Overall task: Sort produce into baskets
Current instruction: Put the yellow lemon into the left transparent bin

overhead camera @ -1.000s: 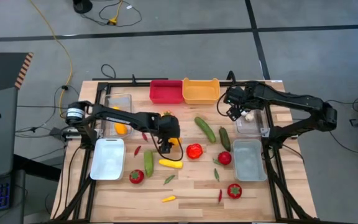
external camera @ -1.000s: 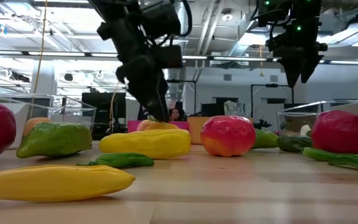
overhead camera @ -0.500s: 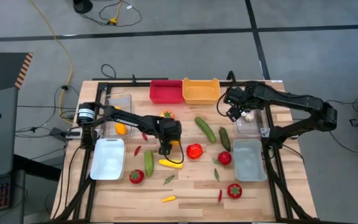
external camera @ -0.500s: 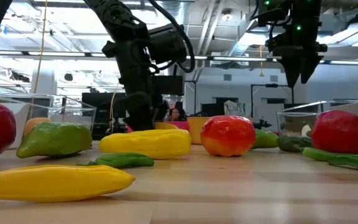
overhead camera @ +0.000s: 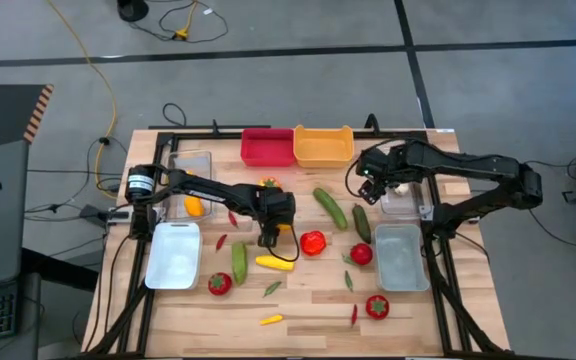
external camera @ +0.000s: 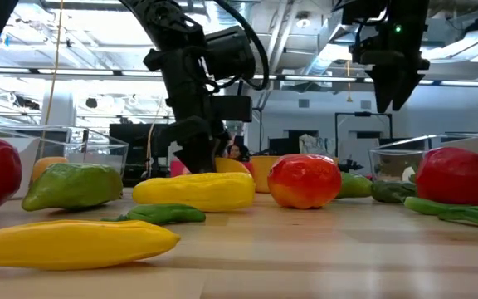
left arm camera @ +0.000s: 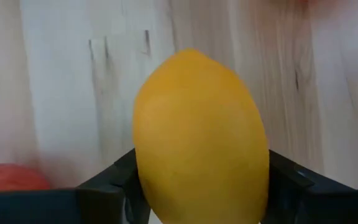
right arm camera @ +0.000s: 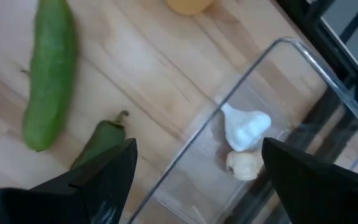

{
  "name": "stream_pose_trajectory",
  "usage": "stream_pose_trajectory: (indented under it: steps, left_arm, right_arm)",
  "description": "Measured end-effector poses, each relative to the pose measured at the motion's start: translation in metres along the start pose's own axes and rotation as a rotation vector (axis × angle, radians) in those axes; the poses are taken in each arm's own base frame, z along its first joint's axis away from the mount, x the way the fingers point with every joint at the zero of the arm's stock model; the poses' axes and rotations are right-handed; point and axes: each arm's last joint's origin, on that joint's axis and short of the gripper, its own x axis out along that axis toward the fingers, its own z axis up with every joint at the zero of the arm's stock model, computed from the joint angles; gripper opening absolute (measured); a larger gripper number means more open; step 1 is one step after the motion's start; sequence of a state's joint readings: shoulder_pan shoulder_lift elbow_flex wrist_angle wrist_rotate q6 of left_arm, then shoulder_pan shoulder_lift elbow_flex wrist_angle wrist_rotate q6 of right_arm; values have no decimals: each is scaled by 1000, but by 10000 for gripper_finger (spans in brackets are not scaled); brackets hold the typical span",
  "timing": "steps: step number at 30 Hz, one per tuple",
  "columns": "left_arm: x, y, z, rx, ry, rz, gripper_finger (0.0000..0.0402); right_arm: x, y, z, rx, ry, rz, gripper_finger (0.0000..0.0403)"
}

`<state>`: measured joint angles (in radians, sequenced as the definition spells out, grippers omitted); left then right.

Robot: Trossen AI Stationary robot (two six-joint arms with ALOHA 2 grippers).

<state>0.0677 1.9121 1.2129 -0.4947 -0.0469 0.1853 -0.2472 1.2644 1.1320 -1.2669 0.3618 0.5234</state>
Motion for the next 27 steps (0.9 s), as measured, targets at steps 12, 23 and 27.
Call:
stream_pose_trajectory:
  steps: [12,23,27]
  left_arm:
    - [-39,8,20,122,151,40,209]
    - [-74,9,13,152,400,-2,210]
    - [-80,8,5,168,510,-1,210]
  right_arm:
    - [-6,17,-1,-41,-79,63,372]
    - [-12,31,-1,-66,-150,124,372]
    - [-14,35,-3,-78,-164,138,372]
